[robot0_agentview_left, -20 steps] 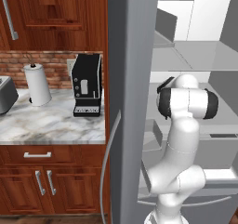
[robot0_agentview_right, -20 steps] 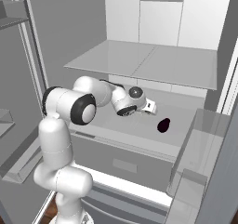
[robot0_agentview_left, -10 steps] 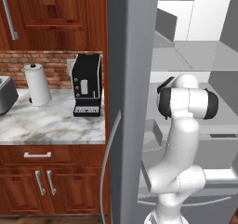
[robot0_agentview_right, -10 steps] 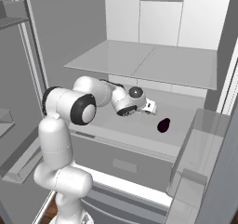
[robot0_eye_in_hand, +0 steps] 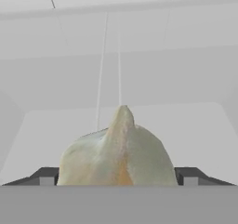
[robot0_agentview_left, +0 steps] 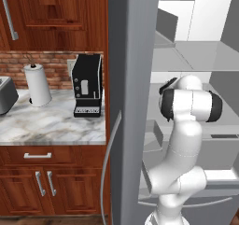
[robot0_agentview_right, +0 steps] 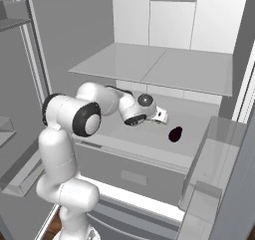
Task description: Retrieve the bottle and the shaker from the cabinet and place them next to the mixing bowl on the counter. Then add garlic from the fridge to the mixing bowl.
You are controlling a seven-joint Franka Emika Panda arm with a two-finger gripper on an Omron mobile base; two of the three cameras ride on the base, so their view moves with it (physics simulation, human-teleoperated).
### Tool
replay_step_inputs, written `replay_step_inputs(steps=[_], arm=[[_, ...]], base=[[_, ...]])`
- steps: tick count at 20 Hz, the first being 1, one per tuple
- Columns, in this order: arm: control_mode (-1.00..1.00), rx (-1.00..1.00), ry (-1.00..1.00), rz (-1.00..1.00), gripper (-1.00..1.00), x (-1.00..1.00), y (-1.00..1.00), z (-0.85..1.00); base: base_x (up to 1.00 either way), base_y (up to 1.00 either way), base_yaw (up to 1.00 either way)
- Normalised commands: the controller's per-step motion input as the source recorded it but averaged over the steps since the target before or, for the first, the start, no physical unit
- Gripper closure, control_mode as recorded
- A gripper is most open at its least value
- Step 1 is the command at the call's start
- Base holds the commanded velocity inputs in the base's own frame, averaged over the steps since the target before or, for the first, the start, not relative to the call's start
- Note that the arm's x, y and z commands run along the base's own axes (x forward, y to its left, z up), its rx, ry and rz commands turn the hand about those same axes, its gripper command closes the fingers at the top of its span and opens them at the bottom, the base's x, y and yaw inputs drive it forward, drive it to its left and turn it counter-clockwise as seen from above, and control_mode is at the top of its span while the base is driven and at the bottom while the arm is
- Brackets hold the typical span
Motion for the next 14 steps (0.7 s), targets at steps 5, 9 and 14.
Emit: replay_step_inputs(steps=[5,9,14], arm=[[-1.0,0.04,-0.14,0.03,1.0,-0.78,0.0,0.04],[-1.0,0.02,-0.11,0.07,1.0,-0.77,0.0,0.23],[-1.0,0.0,0.0,0.06,1.0,-0.83,-0.02,0.37]], base=[[0.0,0.0,0.0],[0.0,0.0,0.0],[0.0,0.0,0.0]])
